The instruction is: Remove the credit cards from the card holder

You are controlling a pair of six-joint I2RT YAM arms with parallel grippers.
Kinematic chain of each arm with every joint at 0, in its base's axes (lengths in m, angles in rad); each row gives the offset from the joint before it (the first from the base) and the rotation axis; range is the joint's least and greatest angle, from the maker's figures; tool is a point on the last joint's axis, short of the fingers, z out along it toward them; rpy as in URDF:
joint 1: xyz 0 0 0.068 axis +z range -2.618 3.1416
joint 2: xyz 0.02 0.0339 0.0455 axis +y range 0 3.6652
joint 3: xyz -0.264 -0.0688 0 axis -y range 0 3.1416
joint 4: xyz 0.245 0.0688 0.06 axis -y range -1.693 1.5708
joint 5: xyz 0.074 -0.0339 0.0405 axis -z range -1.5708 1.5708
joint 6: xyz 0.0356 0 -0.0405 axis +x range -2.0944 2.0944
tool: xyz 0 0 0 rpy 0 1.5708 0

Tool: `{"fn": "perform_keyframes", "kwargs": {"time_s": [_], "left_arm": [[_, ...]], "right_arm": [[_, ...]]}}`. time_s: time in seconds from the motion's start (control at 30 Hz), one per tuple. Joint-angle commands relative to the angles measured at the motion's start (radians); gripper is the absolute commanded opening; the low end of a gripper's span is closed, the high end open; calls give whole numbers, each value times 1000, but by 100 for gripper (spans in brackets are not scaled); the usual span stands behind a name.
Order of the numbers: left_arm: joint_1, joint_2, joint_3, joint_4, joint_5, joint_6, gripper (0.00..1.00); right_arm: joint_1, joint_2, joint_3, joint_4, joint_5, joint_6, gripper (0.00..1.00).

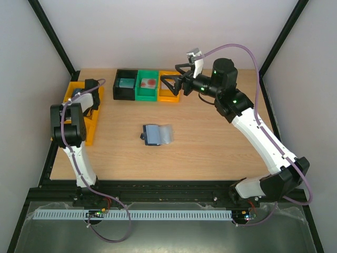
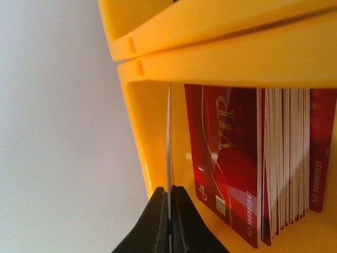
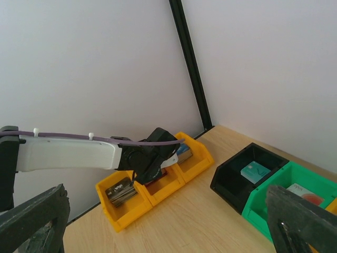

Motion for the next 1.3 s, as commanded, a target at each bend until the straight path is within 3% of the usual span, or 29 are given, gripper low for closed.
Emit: {"fn": "perform_keyframes", "kwargs": {"time_s": [0.0, 0.03, 0.1, 0.17, 0.27, 0.5, 0.77, 0.9, 1.03, 1.27], "left_arm": [[7, 42, 16, -36, -2, 3, 2], [7, 49, 17, -45, 0, -2, 5], [7, 59, 22, -69, 15, -12, 23], [7, 64, 23, -85, 24, -19, 34], [9, 62, 25, -96, 36, -22, 42], [9, 34, 49, -142, 156, -27, 47], [23, 77, 97, -177, 174, -36, 48], [30, 66, 141, -210, 280, -46, 49], [63, 61, 201, -241, 356, -57, 63], [88, 7, 231, -256, 478, -52, 74]], "right_arm": [[-4, -17, 31, -18, -23, -24, 99], [-4, -20, 31, -19, -23, -27, 99], [-4, -25, 30, -19, -24, -30, 99], [-4, -26, 30, -21, -26, -32, 99], [-4, -26, 30, -23, -32, -33, 99], [-4, -20, 32, -19, -35, -34, 99], [-4, -21, 46, -20, -34, -50, 99], [-4, -15, 55, -21, -29, -58, 99], [-4, -13, 61, -28, -29, -63, 99], [-4, -16, 61, -39, -25, -71, 99]]}}
